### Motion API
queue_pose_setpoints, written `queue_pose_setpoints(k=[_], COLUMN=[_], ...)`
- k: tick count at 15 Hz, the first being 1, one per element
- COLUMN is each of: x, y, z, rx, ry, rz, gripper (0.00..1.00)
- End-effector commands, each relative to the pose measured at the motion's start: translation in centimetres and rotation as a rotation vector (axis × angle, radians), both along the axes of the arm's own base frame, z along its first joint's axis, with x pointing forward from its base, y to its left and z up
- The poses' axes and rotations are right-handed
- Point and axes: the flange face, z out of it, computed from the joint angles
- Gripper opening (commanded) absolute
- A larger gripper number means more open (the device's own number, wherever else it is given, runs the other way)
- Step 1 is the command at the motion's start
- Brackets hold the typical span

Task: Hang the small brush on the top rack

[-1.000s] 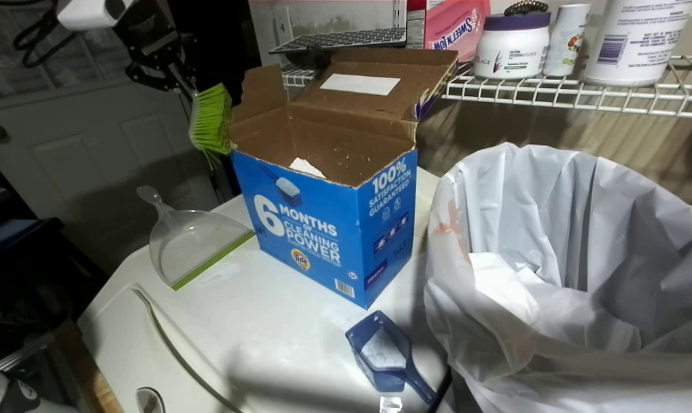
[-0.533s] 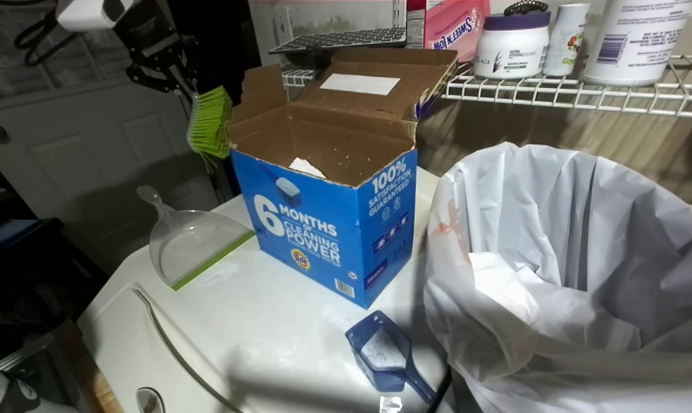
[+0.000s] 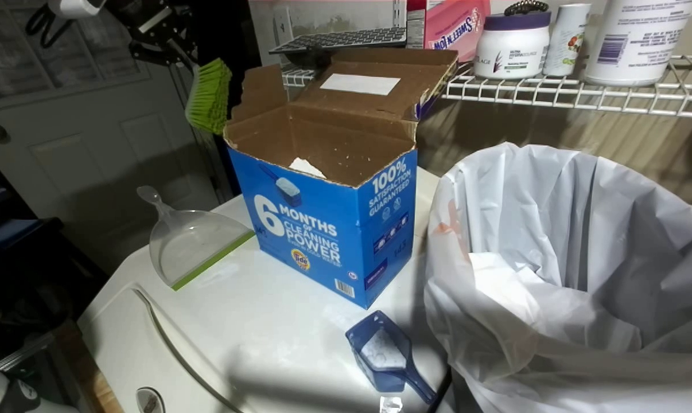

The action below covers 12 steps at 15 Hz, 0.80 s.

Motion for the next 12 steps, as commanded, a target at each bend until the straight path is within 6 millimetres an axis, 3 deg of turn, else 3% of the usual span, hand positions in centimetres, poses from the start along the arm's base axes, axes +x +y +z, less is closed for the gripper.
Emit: queue_pose_setpoints(k=[1, 11, 12], x=[0.6, 3.1, 2.1], y=[1.2, 3.4, 2.8], z=[1.9, 5.9, 4.9], rx=[0.051, 0.092, 0.062], ry=[-0.104, -0.375, -0.336], rz=[-0.068, -0.087, -0.064], gripper=[0.03, 0.03, 0.03])
